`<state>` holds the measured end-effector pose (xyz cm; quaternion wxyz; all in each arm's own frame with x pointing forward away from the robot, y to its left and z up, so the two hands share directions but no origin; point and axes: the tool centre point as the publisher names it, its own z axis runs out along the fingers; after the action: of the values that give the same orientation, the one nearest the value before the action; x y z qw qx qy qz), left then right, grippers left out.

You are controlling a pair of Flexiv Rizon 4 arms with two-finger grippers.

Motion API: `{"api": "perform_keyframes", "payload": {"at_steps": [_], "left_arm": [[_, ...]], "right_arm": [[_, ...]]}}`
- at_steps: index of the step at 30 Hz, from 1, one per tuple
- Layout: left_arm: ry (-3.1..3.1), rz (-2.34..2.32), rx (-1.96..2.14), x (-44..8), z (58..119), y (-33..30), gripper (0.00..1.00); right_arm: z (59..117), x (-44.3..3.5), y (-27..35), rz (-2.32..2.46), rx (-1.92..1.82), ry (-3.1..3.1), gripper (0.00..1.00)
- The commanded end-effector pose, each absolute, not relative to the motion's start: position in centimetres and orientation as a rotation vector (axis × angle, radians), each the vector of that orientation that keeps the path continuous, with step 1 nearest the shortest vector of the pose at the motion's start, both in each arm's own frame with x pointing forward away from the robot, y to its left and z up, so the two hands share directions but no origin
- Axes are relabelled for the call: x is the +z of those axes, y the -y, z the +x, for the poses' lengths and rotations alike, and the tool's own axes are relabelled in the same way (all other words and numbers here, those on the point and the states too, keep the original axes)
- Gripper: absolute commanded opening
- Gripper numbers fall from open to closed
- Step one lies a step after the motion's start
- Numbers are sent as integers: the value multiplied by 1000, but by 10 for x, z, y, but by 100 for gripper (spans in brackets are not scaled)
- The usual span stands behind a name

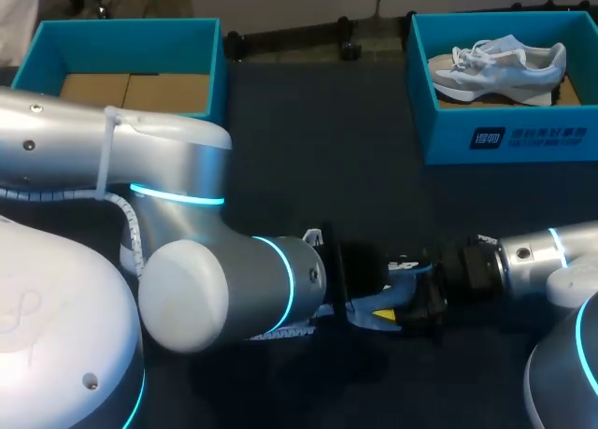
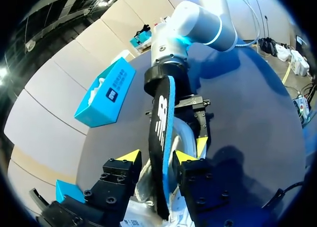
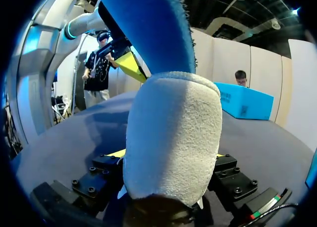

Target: Take the shoe out of the shoebox, open the shoe tongue, remove and reinsert the insole, then place the shoe into the shoebox

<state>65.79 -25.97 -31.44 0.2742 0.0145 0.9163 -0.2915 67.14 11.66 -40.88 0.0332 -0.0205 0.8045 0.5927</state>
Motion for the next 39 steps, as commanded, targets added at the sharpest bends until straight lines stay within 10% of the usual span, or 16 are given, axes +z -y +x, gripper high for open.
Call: {"api": "perform_keyframes", "payload": {"at_steps": [1, 10, 13, 39], "left_arm": [[-2468, 45, -786, -318, 658, 263, 38], [-2470, 56, -824, -318, 660, 269, 28], [-2472, 58, -831, -318, 660, 271, 0], [-2668, -143, -1067, -225, 667, 310, 0]], "right_arm": [[671, -409, -118, -63, 1817, -2481, 0], [671, -409, -118, -63, 1817, -2481, 0], [671, -409, -118, -63, 1817, -2481, 0], [671, -409, -118, -63, 1817, -2481, 0]]}}
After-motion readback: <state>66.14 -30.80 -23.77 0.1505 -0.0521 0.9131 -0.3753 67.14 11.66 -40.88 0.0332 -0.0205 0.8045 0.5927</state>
